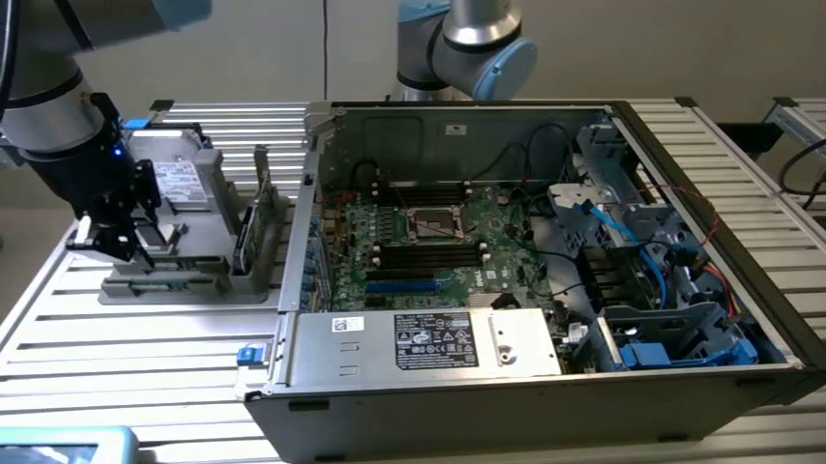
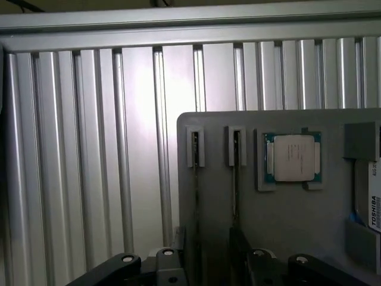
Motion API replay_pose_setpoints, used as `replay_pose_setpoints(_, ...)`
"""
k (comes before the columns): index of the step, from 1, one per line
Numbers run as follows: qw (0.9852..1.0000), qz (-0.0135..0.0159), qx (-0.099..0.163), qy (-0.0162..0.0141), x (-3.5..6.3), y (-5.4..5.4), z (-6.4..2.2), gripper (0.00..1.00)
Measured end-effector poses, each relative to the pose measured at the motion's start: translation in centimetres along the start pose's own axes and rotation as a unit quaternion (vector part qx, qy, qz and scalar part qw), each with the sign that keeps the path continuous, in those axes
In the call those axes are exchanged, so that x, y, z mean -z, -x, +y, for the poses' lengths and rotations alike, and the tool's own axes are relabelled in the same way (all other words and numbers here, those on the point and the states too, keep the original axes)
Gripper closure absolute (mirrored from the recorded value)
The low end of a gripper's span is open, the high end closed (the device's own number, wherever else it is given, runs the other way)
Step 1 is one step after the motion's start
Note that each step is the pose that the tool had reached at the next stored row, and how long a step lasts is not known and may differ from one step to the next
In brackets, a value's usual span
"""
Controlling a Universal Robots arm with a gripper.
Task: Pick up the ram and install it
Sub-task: 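Pick up the ram and move it above insertion slot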
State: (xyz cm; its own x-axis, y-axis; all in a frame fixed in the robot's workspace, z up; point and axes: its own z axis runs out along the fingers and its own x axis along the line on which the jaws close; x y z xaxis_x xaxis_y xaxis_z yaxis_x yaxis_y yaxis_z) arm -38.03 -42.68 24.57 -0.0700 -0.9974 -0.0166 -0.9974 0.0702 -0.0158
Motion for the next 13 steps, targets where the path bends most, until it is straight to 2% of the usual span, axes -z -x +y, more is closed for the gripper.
replay_pose_setpoints(6, 1.0000, -0.0004, 0.000, 0.0004, -1.09, -0.6, -0.13, 0.58)
replay_pose_setpoints(13, 1.0000, -0.0007, 0.000, 0.0005, -2.36, -0.6, -0.34, 0.58)
